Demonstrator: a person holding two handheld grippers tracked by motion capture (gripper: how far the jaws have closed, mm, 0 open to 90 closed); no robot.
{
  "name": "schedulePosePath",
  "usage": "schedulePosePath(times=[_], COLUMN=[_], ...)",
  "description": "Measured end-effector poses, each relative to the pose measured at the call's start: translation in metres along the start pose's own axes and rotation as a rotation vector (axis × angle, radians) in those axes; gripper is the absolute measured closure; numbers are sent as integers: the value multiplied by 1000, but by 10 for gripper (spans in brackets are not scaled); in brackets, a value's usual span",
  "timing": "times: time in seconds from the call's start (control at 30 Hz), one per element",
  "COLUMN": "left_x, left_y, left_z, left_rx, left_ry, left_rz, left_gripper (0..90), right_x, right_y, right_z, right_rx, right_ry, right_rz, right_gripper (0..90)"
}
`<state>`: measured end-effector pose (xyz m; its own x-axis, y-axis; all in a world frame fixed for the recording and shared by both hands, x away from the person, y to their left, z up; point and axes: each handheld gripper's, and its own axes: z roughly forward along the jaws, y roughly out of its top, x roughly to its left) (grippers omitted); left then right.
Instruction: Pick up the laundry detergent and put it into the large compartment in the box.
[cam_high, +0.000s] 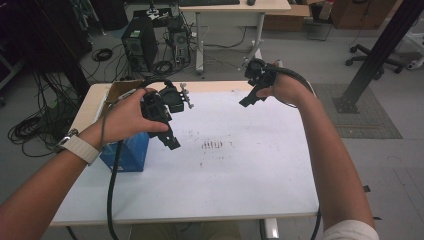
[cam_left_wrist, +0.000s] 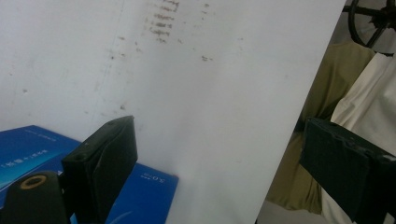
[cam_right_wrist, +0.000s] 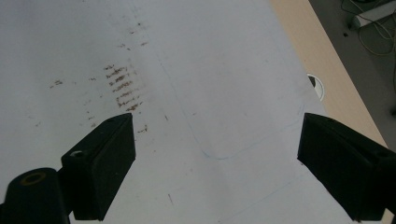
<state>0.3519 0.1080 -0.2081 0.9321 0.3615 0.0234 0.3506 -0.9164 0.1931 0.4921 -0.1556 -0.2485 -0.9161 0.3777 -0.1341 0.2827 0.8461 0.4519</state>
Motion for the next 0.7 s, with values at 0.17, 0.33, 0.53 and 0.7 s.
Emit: schedulePosePath(times=[0.17, 0.33, 0.53, 0.7], left_x=[0, 0, 0, 3], left_y=[0, 0, 1, 0], left_z=[0, 1, 2, 1], left_rx=[5, 3, 5, 2], left_ry=[1, 0, -4, 6], left_rz=[-2, 0, -2, -31], left_gripper=[115, 115, 115, 72], right_x=[0, 0, 0, 0], right_y=[1, 1, 0, -2], right_z=[0, 1, 0, 0], right_rx=[1, 1, 0, -2], right_ry=[0, 3, 1, -1], right_rz=[-2, -6, -3, 3], right_gripper=[114, 114, 113, 111])
